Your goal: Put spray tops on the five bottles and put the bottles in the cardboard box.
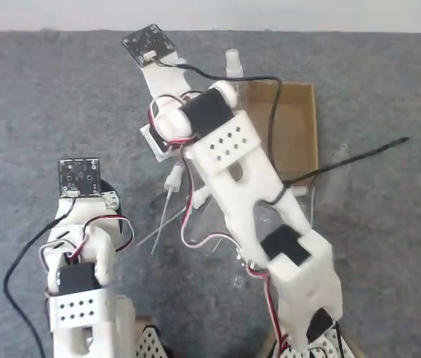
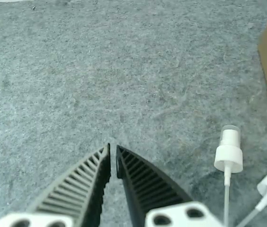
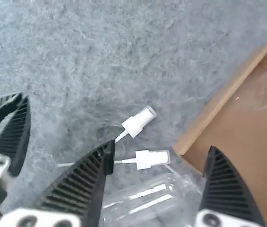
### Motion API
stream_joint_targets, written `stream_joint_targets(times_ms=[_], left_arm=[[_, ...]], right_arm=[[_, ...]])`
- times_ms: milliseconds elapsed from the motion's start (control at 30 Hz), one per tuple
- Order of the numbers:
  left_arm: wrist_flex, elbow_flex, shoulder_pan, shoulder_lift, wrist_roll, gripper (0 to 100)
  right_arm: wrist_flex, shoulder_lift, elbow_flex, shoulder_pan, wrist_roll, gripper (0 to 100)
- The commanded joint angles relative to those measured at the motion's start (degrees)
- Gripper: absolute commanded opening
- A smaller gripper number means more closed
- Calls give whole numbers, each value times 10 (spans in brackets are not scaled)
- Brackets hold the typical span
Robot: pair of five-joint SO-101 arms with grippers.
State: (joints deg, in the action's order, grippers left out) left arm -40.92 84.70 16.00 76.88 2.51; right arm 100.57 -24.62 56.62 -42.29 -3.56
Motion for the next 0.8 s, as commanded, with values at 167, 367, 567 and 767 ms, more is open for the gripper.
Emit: stream_joint_targets(times_ms=[167,367,567,767], left_arm=[[15,-4,-1,-3,4,12],[15,-4,-1,-3,4,12],[15,-3,-2,-3,4,12],[15,-3,-2,-3,4,12]], right_arm=[[24,273,-210,188,116,253],[15,327,-361,398,190,256],[-108,310,-520,524,196,256],[-240,281,-642,529,164,256]])
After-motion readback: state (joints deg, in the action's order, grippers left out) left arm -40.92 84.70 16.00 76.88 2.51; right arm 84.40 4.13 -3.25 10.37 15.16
